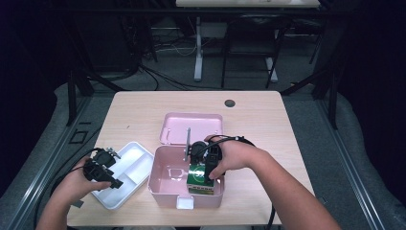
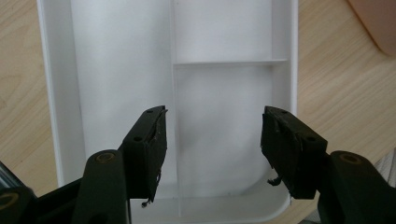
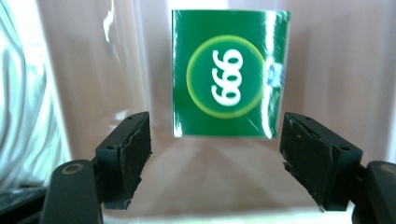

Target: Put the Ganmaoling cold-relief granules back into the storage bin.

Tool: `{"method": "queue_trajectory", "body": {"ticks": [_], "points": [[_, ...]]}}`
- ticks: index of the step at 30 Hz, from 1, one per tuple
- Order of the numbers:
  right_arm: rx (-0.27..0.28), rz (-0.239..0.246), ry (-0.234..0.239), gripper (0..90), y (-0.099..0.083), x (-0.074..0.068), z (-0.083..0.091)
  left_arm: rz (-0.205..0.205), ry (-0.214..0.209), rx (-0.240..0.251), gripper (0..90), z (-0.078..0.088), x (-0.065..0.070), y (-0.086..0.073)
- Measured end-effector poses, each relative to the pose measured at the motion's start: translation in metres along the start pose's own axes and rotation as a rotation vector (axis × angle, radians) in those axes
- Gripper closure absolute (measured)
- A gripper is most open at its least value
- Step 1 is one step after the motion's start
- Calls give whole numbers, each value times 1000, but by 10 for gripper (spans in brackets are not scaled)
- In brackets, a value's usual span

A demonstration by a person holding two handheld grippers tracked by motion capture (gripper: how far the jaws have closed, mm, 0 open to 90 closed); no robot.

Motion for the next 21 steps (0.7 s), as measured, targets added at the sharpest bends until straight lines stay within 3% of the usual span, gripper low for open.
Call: {"method": "queue_trajectory", "body": {"ticks": [7,10,13,15,17,21], "points": [[27,-17,-39,267,-21,1,27,21,4,6,426,0,-2,1],[31,-48,-45,273,-35,2,33,23,8,-5,440,-2,-3,2],[25,-65,-61,275,-47,5,33,16,14,-20,454,-2,-4,2],[24,-81,-70,277,-55,6,31,32,16,-26,466,-2,-4,3],[23,-101,-74,281,-62,8,29,16,25,-33,491,-1,-5,4],[12,-124,-81,282,-71,12,19,21,14,-29,540,1,-6,7]]}}
Point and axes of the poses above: each handheld gripper's, and its own axes: z roughly backward along the jaws, y roughly out of its top, x roughly to its right, the point moved 3 cm from there along -z, roughly forward along the jaws, and after that the axes turned 1 degree about -x, right-handed, at the moved point
